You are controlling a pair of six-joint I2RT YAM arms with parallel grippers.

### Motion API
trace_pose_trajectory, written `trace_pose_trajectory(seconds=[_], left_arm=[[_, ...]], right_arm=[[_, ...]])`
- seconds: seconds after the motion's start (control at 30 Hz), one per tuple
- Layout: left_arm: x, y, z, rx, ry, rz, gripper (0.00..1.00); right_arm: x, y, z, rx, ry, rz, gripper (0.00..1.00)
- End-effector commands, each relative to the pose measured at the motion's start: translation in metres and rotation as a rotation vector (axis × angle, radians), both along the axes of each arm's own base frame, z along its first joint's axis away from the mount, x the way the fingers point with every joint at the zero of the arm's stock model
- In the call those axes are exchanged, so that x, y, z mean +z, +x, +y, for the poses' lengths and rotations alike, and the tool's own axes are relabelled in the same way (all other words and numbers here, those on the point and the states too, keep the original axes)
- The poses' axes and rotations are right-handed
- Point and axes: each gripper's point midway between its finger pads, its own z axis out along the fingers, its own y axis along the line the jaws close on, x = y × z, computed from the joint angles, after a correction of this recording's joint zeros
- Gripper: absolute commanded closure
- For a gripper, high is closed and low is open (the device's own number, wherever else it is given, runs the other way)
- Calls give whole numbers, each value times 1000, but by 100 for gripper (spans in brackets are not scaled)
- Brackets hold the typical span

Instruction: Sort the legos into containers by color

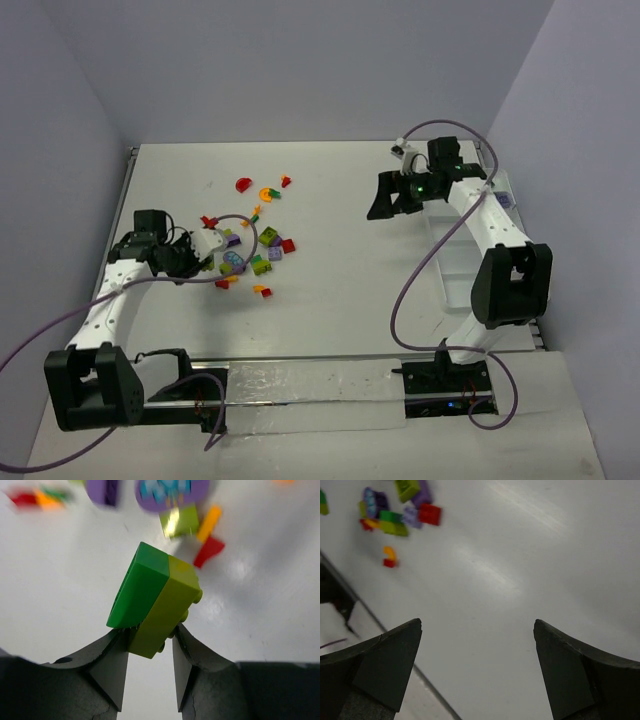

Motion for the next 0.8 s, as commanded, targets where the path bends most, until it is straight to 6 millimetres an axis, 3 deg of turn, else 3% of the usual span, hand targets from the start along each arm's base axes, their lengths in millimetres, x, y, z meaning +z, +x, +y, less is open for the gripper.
trace_pose_trajectory(seconds=[0.0,0.1,0.3,0.6,0.77], left_arm=[[65,27,-49,-214,-51,-224,100],[75,25,-91,-369,-20,-254,100],[97,23,-158,-595,22,-365,100],[116,21,-202,-709,22,-420,100],[120,14,-213,-740,11,-432,100]], right_arm=[[35,-26,67,156,281,46,0],[43,-37,103,232,336,102,0],[55,-56,152,343,421,206,0],[42,-101,200,491,421,310,0],[32,-110,212,537,424,357,0]])
